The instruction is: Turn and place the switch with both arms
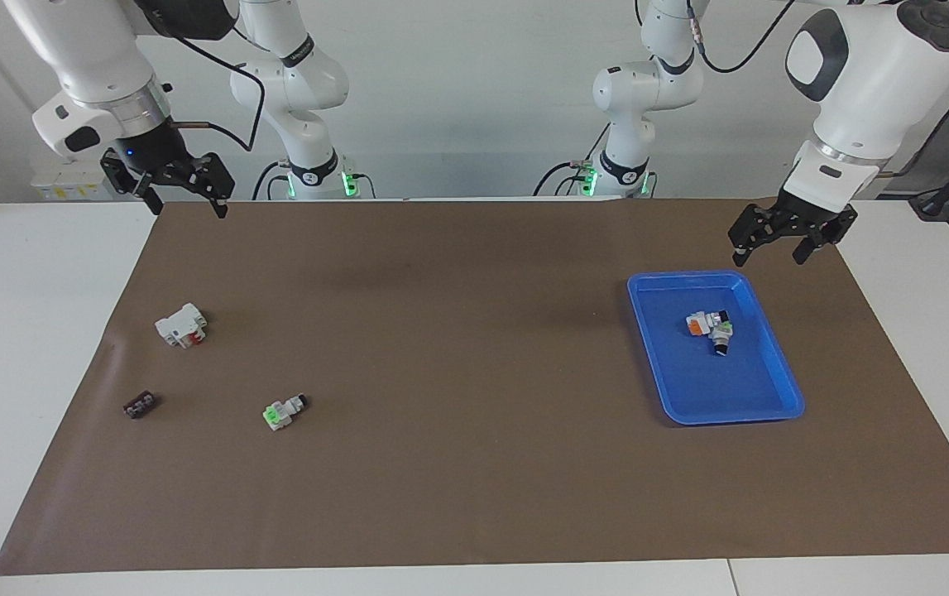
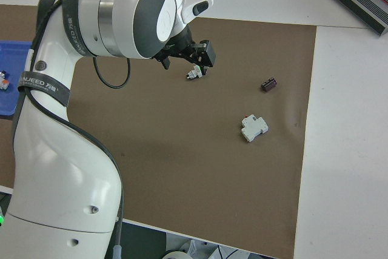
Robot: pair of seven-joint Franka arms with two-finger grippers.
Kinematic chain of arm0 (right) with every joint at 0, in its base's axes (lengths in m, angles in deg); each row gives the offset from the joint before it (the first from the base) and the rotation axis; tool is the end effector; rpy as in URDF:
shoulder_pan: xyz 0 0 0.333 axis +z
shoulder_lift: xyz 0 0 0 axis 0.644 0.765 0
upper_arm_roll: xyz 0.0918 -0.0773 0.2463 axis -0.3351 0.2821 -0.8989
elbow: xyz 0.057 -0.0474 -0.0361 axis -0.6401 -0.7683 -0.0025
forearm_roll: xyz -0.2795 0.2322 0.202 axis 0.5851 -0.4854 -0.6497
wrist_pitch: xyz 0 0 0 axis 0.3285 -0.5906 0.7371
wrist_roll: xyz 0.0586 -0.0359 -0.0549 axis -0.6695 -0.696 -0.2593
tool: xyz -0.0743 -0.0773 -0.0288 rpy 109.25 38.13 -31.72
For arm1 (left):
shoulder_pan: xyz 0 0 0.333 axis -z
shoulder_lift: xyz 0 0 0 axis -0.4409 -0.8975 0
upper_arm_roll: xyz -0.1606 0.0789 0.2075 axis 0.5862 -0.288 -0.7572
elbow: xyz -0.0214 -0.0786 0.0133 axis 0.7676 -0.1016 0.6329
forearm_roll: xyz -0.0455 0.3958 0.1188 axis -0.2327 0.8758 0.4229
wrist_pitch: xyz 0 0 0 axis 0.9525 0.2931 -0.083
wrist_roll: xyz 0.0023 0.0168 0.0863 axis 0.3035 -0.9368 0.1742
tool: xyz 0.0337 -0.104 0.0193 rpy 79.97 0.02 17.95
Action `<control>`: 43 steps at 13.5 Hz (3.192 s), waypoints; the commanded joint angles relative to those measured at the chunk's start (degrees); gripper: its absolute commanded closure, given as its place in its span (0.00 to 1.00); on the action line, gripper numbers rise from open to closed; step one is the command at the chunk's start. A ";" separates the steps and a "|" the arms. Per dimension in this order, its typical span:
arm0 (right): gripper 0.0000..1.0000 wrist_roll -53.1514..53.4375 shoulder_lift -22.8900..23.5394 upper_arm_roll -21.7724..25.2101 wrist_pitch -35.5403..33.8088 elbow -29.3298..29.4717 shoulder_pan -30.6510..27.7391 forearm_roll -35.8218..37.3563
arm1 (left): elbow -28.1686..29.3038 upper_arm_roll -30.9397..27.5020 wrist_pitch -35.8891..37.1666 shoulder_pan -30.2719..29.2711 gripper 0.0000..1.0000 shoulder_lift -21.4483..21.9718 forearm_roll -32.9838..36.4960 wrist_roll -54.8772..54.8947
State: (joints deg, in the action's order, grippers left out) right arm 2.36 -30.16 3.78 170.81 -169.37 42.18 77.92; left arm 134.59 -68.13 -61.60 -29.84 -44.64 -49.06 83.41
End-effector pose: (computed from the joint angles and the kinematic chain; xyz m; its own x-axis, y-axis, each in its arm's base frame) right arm 0.5525 -0.0180 0.5822 0.9964 -0.0750 -0.0394 -0.0738 -0.9968 0.0308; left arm 0.6053 -0.0380 0.5520 0.9977 -0.0367 0.0561 -0.0369 -0.9993 0.0020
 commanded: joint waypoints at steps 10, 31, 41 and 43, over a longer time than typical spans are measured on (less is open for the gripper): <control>0.00 0.21 -1.80 0.06 -0.55 -1.72 -0.77 -0.15 | 1.77 0.09 -0.07 -0.19 0.00 1.57 1.01 -0.25; 0.00 34.49 28.25 -0.56 50.69 -9.11 2.74 -10.17 | 1.77 0.09 -0.07 -0.19 0.00 1.57 1.01 -0.25; 0.00 35.37 33.27 -0.47 50.96 -6.38 1.95 -10.35 | 1.77 0.09 -0.07 -0.19 0.00 1.57 1.01 -0.25; 0.00 35.36 33.36 -0.47 51.22 -6.55 1.77 -10.34 | 1.77 0.09 0.01 -0.19 0.00 1.57 1.01 -0.25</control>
State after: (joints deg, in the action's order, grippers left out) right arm 37.15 2.09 3.80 221.47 -177.25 44.67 68.36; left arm 134.59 -68.13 -61.60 -29.84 -44.63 -49.06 83.41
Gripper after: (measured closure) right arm 0.000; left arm 0.000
